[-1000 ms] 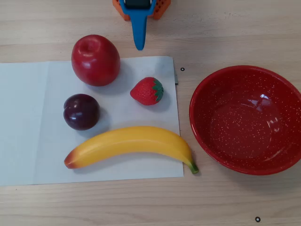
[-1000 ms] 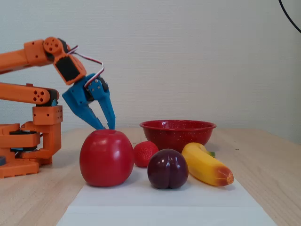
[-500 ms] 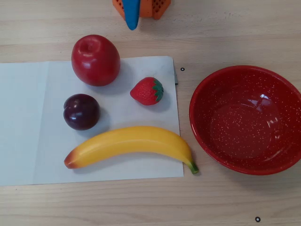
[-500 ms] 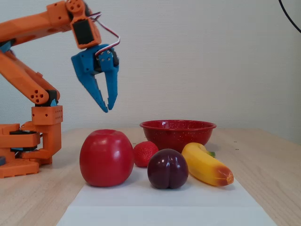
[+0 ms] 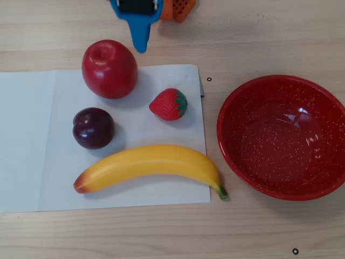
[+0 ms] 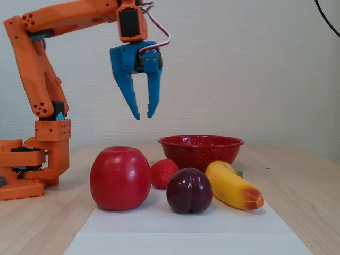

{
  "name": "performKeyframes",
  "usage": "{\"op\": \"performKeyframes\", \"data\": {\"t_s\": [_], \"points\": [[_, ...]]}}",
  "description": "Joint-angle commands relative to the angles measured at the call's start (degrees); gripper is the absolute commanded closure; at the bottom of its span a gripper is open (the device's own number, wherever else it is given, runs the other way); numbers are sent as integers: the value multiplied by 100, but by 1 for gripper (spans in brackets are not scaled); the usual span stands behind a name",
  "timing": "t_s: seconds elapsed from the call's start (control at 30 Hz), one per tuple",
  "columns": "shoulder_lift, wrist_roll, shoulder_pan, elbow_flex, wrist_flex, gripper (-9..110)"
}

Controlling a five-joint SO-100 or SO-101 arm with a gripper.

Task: Grasp the banana and put it in the red bowl

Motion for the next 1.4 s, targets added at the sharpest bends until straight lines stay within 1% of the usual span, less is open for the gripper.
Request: {"op": "performKeyframes", "data": {"t_s": [0.0, 0.23, 0.33, 0.53, 0.73, 0.9, 1.1, 1.37], "points": [[-70, 123, -62, -809, 149, 91], [-1266, 79, 79, -1969, 290, 86], [-1767, 44, 149, -2461, 343, 82], [-2470, 70, 290, -2979, 176, 62], [-3006, 88, 396, -3129, -369, 55], [-3384, 97, 457, -3138, -826, 45], [-3771, 185, 527, -3146, -1459, 42], [-4298, 272, 589, -3384, -1767, 42]]}}
